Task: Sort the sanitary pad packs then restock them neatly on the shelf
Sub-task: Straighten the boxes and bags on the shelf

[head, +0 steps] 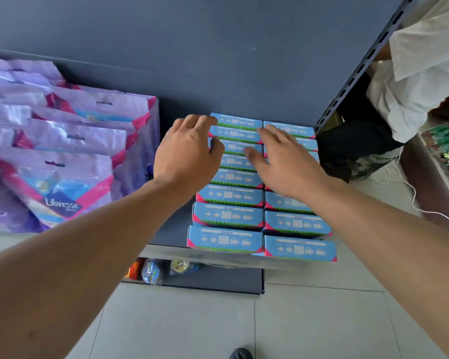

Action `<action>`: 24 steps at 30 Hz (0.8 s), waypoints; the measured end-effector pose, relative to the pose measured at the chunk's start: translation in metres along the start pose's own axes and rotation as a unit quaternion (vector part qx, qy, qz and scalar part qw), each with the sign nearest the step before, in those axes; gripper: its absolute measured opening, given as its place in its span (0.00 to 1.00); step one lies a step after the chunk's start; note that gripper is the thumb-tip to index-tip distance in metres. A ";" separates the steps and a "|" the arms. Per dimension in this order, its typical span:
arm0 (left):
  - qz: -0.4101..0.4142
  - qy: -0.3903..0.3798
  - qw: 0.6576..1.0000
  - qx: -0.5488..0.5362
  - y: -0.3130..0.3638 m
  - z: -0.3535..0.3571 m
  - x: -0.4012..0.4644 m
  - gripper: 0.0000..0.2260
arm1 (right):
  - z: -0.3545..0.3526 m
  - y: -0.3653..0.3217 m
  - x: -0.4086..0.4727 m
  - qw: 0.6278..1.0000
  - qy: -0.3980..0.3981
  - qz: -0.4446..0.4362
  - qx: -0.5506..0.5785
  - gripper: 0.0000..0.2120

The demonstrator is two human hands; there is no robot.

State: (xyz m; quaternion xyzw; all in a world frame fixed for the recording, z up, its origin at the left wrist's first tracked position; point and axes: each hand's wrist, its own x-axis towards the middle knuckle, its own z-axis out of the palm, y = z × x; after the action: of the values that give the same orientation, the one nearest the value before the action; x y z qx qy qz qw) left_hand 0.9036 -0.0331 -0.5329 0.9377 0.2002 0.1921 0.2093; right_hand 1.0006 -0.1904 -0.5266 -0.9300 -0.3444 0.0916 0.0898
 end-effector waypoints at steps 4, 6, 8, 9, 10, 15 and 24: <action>-0.016 0.048 0.999 -0.018 -0.028 -0.047 -0.024 0.14 | -0.001 -0.060 -0.016 0.997 0.050 -0.047 0.029 0.27; -0.018 0.053 0.998 -0.014 -0.047 -0.071 -0.040 0.14 | 0.001 -0.090 -0.026 0.996 0.057 -0.060 0.042 0.25; -0.014 0.049 0.999 0.000 -0.067 -0.095 -0.058 0.13 | 0.005 -0.117 -0.035 0.995 0.051 -0.068 0.055 0.24; -0.014 0.049 0.999 0.006 -0.078 -0.107 -0.066 0.13 | 0.007 -0.128 -0.038 0.994 0.048 -0.071 0.061 0.24; -0.018 0.051 0.999 0.011 -0.089 -0.119 -0.073 0.14 | 0.009 -0.138 -0.039 0.994 0.047 -0.074 0.068 0.23; -0.037 0.069 0.997 0.019 -0.134 -0.164 -0.084 0.14 | 0.012 -0.172 -0.024 0.991 0.070 -0.062 0.101 0.19; -0.017 0.040 0.999 0.016 -0.135 -0.140 -0.028 0.16 | 0.013 -0.156 0.053 0.993 0.084 -0.021 0.086 0.17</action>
State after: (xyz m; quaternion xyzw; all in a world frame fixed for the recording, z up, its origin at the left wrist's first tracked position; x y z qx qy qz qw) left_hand 0.7783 0.1105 -0.4869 0.9288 0.2277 0.2226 0.1893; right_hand 0.9396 -0.0381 -0.5094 -0.9159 -0.3458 0.0408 0.1998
